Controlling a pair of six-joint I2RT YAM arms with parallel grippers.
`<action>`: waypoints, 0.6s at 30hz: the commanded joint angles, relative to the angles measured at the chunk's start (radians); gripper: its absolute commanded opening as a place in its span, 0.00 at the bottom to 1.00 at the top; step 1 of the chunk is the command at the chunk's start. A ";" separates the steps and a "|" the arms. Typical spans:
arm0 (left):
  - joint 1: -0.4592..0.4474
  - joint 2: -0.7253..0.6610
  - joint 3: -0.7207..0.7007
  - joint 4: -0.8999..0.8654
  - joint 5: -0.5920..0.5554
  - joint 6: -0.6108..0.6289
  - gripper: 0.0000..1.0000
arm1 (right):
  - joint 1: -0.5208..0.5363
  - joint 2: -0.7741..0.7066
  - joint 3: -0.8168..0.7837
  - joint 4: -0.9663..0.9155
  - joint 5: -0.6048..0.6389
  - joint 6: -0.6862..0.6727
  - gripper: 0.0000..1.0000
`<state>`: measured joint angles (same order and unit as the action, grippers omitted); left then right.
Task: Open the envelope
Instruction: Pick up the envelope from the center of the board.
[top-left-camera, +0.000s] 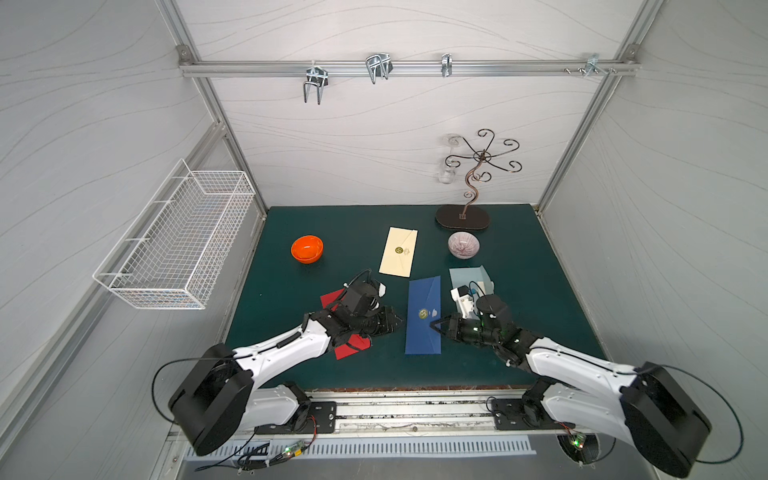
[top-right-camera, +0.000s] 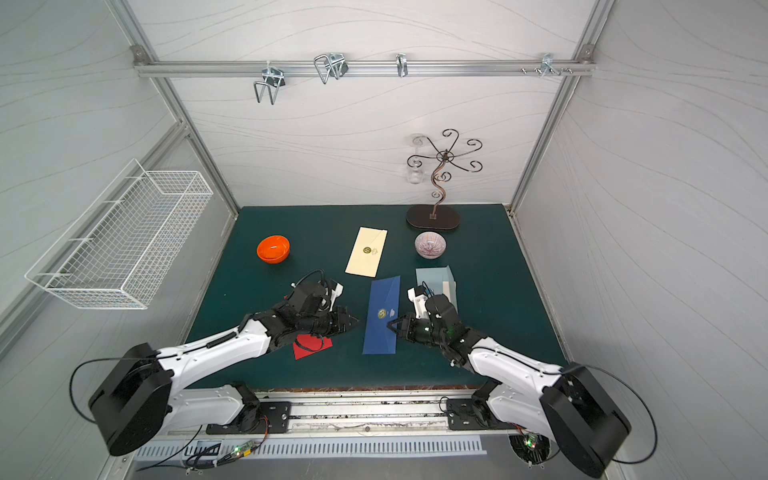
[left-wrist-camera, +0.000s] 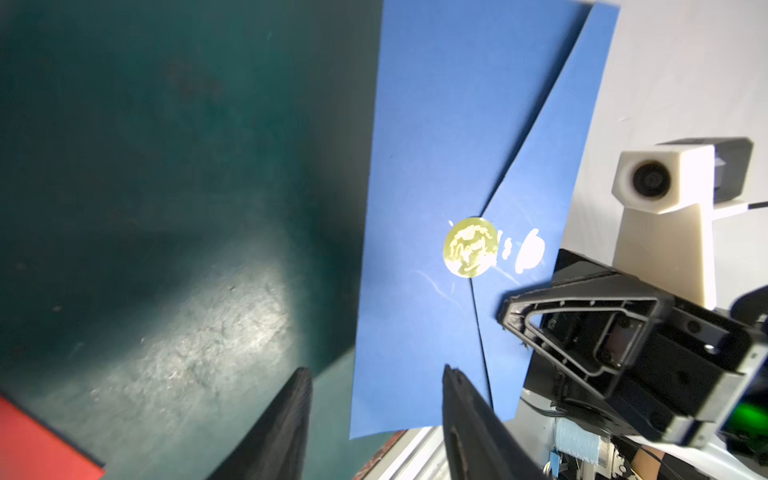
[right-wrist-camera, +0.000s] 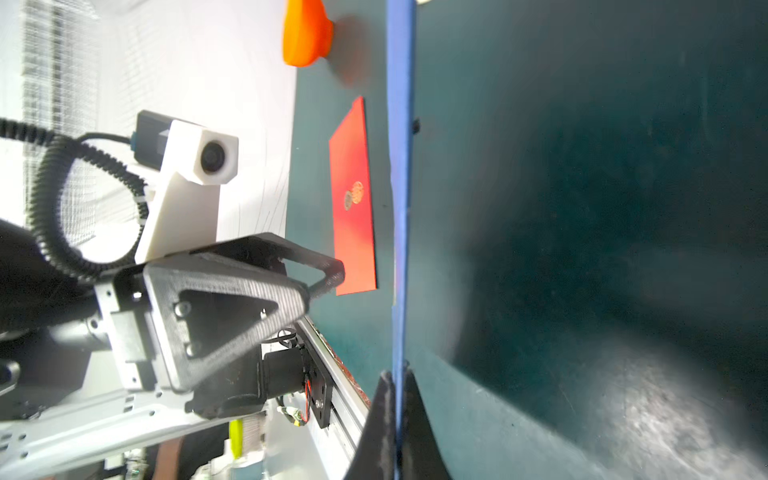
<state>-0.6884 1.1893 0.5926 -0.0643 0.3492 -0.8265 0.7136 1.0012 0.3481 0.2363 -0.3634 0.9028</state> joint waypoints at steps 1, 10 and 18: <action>-0.002 -0.077 0.049 -0.025 -0.074 0.024 0.56 | -0.002 -0.125 0.048 -0.142 0.052 -0.117 0.03; -0.001 -0.262 0.047 0.123 -0.055 0.066 0.63 | -0.001 -0.372 0.078 -0.145 0.026 -0.263 0.01; 0.008 -0.311 0.125 0.153 0.050 0.132 0.69 | 0.000 -0.377 0.127 -0.104 -0.077 -0.288 0.01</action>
<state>-0.6872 0.8860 0.6449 0.0185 0.3420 -0.7433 0.7136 0.6189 0.4450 0.1135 -0.3878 0.6468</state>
